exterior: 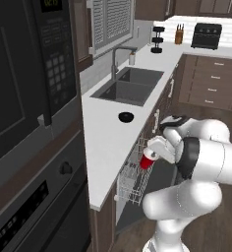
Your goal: Pick up the cup and bowl from the counter, place them in the dishwasher, and close the dishwasher door.
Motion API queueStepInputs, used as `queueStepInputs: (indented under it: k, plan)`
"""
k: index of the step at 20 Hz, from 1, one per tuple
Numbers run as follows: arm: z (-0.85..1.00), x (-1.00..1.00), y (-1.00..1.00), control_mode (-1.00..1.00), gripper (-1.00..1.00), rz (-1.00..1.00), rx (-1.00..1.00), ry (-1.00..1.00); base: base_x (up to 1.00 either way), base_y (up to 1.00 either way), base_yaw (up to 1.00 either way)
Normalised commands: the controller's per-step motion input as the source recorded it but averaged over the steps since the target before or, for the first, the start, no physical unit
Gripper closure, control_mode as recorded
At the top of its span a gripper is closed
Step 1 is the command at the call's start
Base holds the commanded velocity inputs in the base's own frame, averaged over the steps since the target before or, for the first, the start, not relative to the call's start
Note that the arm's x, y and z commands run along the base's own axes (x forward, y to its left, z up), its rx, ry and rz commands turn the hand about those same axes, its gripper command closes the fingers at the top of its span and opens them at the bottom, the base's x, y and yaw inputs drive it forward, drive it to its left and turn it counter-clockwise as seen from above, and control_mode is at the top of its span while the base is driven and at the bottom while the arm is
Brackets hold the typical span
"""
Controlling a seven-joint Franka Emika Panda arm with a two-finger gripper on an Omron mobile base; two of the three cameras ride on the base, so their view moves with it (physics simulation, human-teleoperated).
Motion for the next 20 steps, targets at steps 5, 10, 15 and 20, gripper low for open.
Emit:
queueStepInputs:
  k: [5, 10, 15, 20]
  plan:
    - [-0.67, 0.05, -0.34, -1.00, 1.00, 0.18, -0.01, 0.00, 0.00, 0.00, 0.00]
    - [-0.68, 0.32, 0.00, -1.00, 1.00, 0.09, -0.07, -0.01, 0.00, 0.00, 0.00]
    - [-0.53, 0.30, 0.07, -1.00, 1.00, 0.02, -0.04, -0.08, 0.00, 0.00, 0.00]
    - [-0.46, 0.21, 0.00, -1.00, 1.00, 0.04, 0.00, -0.08, 0.00, 0.00, 0.00]
